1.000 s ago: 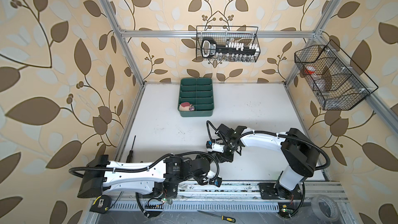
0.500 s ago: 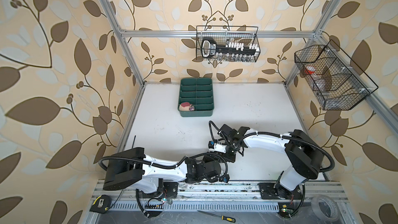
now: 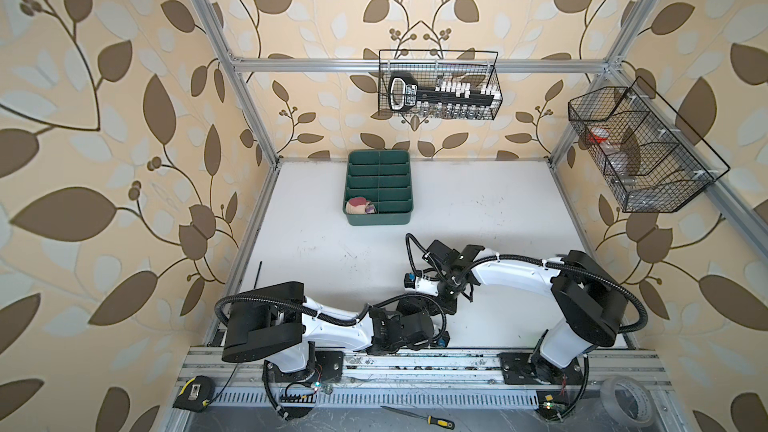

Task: Roll the socks

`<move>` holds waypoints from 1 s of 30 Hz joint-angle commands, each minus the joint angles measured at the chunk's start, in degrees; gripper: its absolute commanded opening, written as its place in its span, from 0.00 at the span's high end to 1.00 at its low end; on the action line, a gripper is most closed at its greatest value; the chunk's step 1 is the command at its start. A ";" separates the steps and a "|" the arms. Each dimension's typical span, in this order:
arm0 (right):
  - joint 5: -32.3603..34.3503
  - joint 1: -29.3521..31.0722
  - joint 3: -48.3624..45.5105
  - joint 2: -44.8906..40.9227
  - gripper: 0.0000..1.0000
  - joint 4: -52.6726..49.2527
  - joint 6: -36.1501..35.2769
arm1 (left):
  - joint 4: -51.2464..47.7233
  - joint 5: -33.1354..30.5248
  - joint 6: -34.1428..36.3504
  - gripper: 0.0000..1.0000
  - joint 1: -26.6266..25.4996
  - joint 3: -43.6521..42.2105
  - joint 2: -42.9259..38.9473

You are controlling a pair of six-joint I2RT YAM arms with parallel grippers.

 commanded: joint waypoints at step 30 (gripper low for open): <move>30.39 -13.64 -15.83 -46.62 0.12 16.79 -6.89 | -22.91 30.36 -11.70 0.82 6.38 13.39 10.28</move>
